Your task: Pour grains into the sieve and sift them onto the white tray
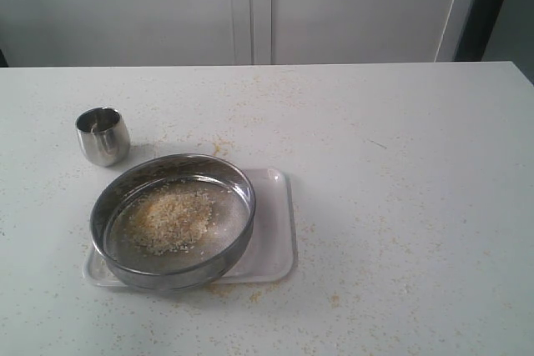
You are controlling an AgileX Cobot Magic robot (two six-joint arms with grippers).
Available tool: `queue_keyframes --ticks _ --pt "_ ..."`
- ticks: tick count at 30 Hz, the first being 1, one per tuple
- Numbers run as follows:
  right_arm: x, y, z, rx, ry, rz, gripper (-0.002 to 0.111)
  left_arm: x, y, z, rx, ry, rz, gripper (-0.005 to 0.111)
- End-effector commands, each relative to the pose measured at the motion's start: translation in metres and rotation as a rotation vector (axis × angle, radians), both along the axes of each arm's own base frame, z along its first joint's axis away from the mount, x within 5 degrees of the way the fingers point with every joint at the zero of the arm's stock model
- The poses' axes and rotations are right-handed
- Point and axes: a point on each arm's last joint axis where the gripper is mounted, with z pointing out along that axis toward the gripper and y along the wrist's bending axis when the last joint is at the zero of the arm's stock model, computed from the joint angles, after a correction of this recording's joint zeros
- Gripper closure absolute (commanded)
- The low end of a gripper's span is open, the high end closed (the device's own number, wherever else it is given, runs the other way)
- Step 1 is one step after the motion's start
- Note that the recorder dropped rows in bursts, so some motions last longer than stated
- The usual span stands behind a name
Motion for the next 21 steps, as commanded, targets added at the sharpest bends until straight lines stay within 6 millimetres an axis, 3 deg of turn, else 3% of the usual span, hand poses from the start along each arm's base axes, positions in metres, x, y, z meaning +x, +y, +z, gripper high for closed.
queue_keyframes --ticks 1,5,11,21 --pt "0.01 -0.005 0.017 0.046 0.172 -0.067 0.108 -0.002 -0.001 -0.001 -0.01 0.009 -0.003 0.107" --pt "0.027 -0.003 0.025 0.145 0.357 -0.065 0.108 -0.002 -0.001 -0.001 -0.01 0.009 -0.003 0.107" --pt "0.053 0.009 0.027 0.033 0.633 0.032 0.108 -0.002 -0.001 -0.001 -0.01 0.009 -0.003 0.107" --pt "0.104 0.032 0.017 0.039 1.007 0.222 0.108 -0.002 -0.001 -0.001 -0.01 0.009 -0.003 0.107"
